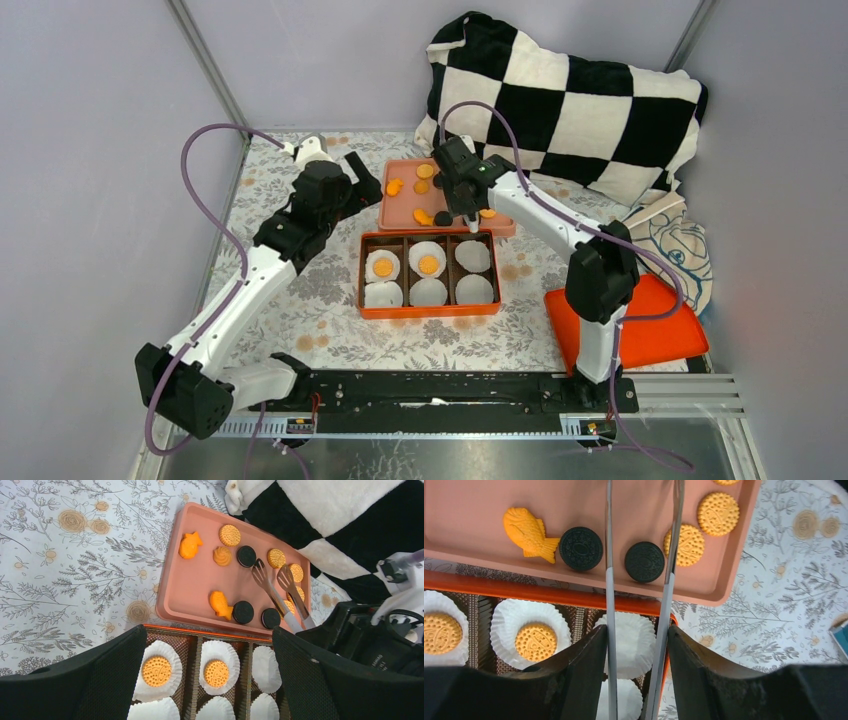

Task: Pack the cookies

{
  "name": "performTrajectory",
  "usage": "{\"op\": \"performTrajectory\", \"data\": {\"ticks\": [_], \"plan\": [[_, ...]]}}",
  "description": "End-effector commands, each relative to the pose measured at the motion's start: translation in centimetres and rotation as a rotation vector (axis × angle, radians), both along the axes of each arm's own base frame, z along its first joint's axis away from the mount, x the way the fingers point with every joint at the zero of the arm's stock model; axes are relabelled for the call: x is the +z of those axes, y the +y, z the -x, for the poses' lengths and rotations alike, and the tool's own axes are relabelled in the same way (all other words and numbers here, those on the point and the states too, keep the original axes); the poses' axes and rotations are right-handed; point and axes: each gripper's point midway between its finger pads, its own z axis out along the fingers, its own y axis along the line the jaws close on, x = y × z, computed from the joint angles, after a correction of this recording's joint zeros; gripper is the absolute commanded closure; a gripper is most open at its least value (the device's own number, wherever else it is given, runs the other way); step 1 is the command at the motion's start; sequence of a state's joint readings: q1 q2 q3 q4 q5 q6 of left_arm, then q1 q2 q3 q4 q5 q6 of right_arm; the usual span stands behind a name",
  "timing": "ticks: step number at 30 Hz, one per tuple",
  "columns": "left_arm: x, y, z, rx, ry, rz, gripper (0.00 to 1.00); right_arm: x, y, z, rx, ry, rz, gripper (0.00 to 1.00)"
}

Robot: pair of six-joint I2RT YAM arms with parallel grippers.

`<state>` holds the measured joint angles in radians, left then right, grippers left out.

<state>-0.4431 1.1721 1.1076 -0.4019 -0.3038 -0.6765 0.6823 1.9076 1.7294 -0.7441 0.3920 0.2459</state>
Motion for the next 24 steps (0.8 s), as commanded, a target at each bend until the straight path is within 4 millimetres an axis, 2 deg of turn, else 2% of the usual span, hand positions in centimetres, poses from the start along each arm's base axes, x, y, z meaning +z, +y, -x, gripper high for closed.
{"op": "performTrajectory", "data": {"ticks": [1,5,11,15,18,24], "plan": [[0.0,0.1,-0.7,0.011,-0.018,-0.027,0.01,-0.3,2.1,-1.2,0.044,-0.003,-0.062,0.46],[-0.2,0.4,-0.9,0.023,-0.016,-0.036,0.01,-1.4,2.3,-1.5,0.052,0.019,-0.065,0.45],[-0.5,0.2,-1.0,0.019,-0.003,-0.038,0.01,-0.7,2.2,-1.6,0.05,0.016,-0.065,0.44],[-0.7,0.2,-1.0,0.017,0.0,-0.037,0.01,-2.5,0.5,-1.6,0.003,0.049,-0.012,0.32],[-1.1,-0.1,-1.1,0.009,0.011,-0.036,0.01,-4.0,0.4,-1.6,-0.012,0.09,-0.025,0.29],[-1.7,-0.3,-1.3,0.003,0.025,-0.037,0.01,-6.9,0.6,-2.3,-0.061,0.153,-0.061,0.29]]}}
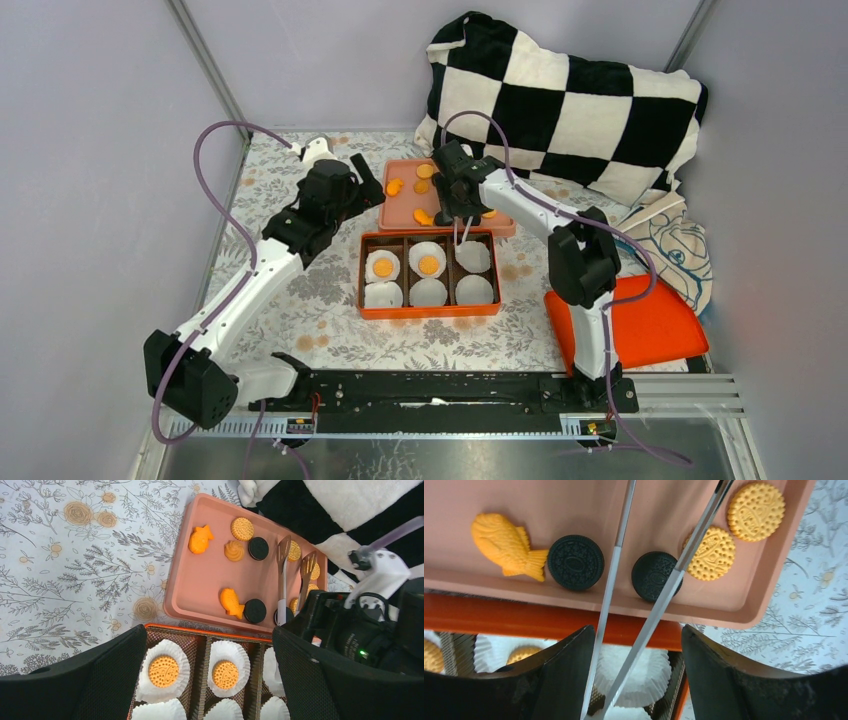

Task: Pack the cookies

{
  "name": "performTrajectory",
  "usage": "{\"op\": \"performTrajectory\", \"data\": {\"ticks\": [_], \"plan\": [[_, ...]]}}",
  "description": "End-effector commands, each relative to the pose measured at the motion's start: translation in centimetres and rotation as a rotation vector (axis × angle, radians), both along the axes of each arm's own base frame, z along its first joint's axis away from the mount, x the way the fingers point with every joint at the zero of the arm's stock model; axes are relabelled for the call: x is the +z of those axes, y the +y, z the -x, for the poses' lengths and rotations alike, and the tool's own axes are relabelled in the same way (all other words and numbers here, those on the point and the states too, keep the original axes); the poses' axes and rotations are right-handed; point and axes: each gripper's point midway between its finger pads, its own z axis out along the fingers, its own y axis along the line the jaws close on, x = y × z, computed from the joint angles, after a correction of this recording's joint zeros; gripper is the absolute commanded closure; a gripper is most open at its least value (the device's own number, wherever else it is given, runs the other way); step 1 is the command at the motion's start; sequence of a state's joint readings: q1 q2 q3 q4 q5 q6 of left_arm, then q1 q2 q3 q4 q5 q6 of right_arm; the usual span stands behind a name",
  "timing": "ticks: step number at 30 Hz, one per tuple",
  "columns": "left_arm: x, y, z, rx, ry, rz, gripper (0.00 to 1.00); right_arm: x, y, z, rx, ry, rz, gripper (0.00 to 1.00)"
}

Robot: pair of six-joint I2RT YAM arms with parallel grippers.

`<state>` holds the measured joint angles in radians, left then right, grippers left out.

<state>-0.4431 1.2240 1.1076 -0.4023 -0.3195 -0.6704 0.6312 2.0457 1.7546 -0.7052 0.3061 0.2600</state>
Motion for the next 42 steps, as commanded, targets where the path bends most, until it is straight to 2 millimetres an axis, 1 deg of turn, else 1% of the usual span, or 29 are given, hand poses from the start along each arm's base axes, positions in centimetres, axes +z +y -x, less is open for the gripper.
{"op": "performTrajectory", "data": {"ticks": [1,4,7,8,9,12,14,16,21,23,28,33,37,39,42], "plan": [[0.1,-0.3,-0.5,-0.009,-0.017,-0.003,0.01,-2.3,0.2,-0.6,-0.051,0.064,-0.041,0.29],[-0.1,-0.4,-0.5,-0.013,-0.015,-0.002,0.01,-4.3,0.4,-0.8,-0.074,0.112,-0.063,0.31],[-0.3,-0.4,-0.5,-0.014,-0.014,-0.003,0.01,-5.5,0.6,-1.5,-0.088,0.12,-0.069,0.33],[-0.3,-0.3,-0.5,-0.015,-0.013,-0.005,0.01,-5.7,0.5,-1.6,-0.092,0.122,-0.067,0.36],[-0.3,-0.3,-0.5,-0.014,-0.013,-0.006,0.01,-5.9,0.5,-1.7,-0.095,0.124,-0.065,0.41],[-0.3,-0.3,-0.5,-0.016,-0.013,-0.01,0.01,-5.6,0.3,-1.6,-0.096,0.129,-0.066,0.61],[-0.2,-0.2,-0.5,-0.012,-0.017,-0.011,0.01,-4.7,0.1,-1.6,-0.092,0.11,-0.073,0.7],[-0.1,-0.3,-0.5,-0.017,-0.018,-0.008,0.01,-3.2,0.1,-1.5,-0.08,0.087,-0.085,0.74],[0.0,-0.7,-0.6,-0.028,-0.018,0.001,0.01,1.0,0.2,-1.0,-0.033,0.043,-0.127,0.72],[0.3,-0.7,-0.6,-0.029,-0.023,0.005,0.01,2.3,0.1,-0.8,-0.006,0.033,-0.122,0.71],[0.7,-0.8,-0.5,-0.032,-0.033,0.013,0.01,4.5,-0.5,0.2,0.042,0.044,-0.105,0.68],[0.6,-0.9,-0.5,-0.042,-0.028,0.016,0.01,5.3,-0.2,0.8,0.078,0.06,-0.12,0.66],[0.7,-0.9,-0.4,-0.044,-0.031,0.017,0.01,5.2,-0.1,1.1,0.089,0.063,-0.132,0.69],[0.7,-0.9,-0.4,-0.044,-0.032,0.017,0.01,5.4,0.2,2.0,0.107,0.087,-0.158,0.72],[0.7,-0.9,-0.3,-0.047,-0.031,0.019,0.01,6.5,0.2,3.8,0.126,0.082,-0.171,0.73]]}}
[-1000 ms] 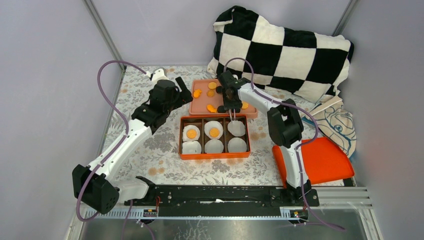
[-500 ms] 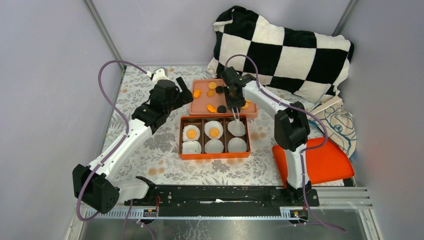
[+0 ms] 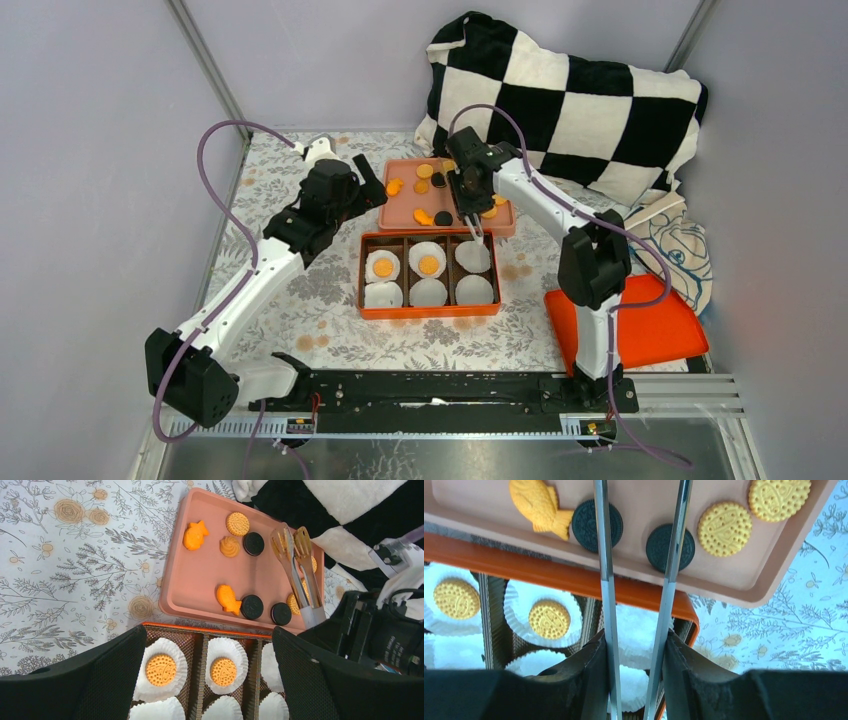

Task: Pack the cookies

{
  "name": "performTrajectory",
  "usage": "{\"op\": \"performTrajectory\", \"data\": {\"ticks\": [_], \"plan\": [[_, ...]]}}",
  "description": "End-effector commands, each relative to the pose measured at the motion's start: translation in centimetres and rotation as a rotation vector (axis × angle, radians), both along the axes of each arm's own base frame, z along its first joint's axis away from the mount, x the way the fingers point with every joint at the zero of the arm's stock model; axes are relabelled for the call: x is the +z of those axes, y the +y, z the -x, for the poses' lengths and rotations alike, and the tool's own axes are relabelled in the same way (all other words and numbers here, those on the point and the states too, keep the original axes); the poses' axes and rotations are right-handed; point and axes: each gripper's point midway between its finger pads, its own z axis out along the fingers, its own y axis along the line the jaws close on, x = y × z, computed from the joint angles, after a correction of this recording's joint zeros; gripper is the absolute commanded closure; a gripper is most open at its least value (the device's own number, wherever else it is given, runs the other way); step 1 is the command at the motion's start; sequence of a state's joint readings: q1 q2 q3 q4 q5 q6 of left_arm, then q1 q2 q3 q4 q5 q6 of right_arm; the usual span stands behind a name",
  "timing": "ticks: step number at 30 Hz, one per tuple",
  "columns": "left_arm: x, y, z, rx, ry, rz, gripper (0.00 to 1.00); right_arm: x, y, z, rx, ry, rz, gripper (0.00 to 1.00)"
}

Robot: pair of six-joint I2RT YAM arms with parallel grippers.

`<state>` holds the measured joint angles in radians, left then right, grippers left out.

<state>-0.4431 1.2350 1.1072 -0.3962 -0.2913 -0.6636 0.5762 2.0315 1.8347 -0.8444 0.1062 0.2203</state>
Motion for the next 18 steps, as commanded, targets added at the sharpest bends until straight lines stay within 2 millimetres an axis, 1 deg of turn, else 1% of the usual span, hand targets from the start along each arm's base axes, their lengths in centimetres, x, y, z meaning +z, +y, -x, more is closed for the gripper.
{"op": "performTrajectory", "data": {"ticks": [1,5,8,10,13,16,18], "plan": [[1.0,-0.4,-0.3,-0.02,-0.042,0.016,0.01,4.7,0.3,3.3,0.058,-0.052,-0.065,0.73],[0.8,-0.8,-0.3,-0.032,-0.036,0.027,0.01,6.6,-0.2,7.6,0.094,-0.086,-0.068,0.73],[0.5,-1.3,-0.5,-0.048,-0.026,0.043,0.01,7.4,-0.3,11.9,0.141,-0.083,-0.06,0.74],[0.1,-1.6,-0.5,-0.053,-0.013,0.05,0.01,7.3,-0.6,14.6,0.149,-0.067,-0.05,0.73],[-0.1,-2.1,-0.5,-0.068,-0.006,0.059,0.01,6.1,-1.9,18.1,0.128,-0.007,-0.035,0.73],[0.1,-2.3,-0.2,-0.075,-0.011,0.058,0.01,4.6,-3.6,20.8,0.087,0.047,-0.019,0.73],[0.3,-2.4,0.0,-0.076,-0.018,0.057,0.01,3.6,-4.5,22.2,0.061,0.074,-0.021,0.73]]}}
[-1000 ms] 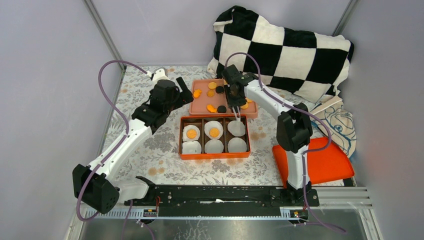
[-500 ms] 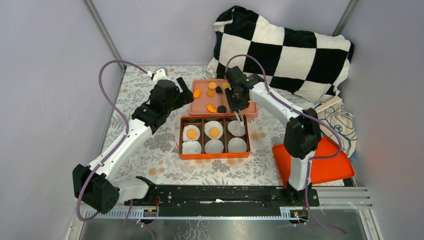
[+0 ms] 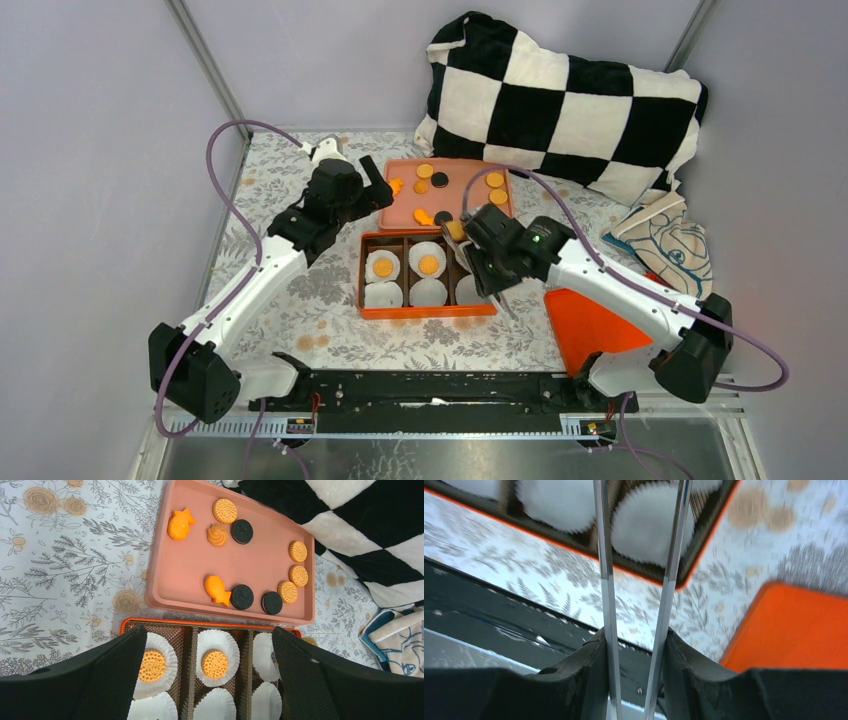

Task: Pack the cookies

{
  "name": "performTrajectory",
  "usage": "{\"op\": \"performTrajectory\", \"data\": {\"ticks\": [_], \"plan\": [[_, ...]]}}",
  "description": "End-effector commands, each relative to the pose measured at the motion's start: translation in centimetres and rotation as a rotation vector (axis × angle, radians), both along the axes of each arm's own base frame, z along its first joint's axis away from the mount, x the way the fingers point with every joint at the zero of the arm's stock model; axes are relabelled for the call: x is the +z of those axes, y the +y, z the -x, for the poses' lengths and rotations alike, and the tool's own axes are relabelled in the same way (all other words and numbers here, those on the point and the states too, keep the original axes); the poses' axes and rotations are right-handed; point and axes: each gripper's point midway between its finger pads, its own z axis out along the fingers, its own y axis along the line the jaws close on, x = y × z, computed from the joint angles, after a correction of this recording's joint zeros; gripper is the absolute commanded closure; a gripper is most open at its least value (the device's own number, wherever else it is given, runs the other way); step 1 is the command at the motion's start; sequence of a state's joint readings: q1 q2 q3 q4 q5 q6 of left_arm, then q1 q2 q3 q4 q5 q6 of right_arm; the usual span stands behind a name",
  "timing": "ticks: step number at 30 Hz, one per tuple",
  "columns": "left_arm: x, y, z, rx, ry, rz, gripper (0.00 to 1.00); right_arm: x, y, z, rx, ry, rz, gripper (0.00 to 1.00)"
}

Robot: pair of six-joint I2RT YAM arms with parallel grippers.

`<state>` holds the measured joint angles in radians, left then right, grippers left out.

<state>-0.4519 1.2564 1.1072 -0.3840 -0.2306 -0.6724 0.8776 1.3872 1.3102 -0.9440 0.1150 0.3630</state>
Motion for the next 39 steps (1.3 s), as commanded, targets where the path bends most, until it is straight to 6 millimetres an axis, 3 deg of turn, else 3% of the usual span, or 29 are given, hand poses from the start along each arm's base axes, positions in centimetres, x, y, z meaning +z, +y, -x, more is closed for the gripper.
{"op": "performTrajectory", "data": {"ticks": [1,5,11,21,26,30,39], "plan": [[1.0,-0.9,-0.1,-0.019,-0.042,0.028,0.01,-2.6,-3.3,3.3,-0.115,0.083,0.057,0.73],[1.2,-1.2,0.1,-0.027,-0.048,0.031,0.01,-3.6,-4.1,4.0,-0.129,0.091,0.063,0.74],[1.5,-1.3,0.2,-0.025,-0.058,0.024,0.01,-4.3,-3.7,3.0,-0.109,0.073,0.096,0.72],[1.6,-1.0,0.1,-0.027,-0.071,0.003,0.01,-5.5,-3.7,1.8,-0.124,0.05,0.149,0.46],[1.8,-1.0,0.2,-0.029,-0.081,0.002,0.01,-4.4,-3.0,1.3,-0.126,0.019,0.107,0.49],[2.0,-1.1,0.3,-0.039,-0.085,0.004,0.01,-3.1,-2.8,0.5,-0.135,-0.023,0.089,0.62],[2.8,-1.6,0.5,-0.065,-0.111,0.025,0.01,3.8,-2.5,-2.1,-0.201,-0.225,-0.04,0.52]]}}
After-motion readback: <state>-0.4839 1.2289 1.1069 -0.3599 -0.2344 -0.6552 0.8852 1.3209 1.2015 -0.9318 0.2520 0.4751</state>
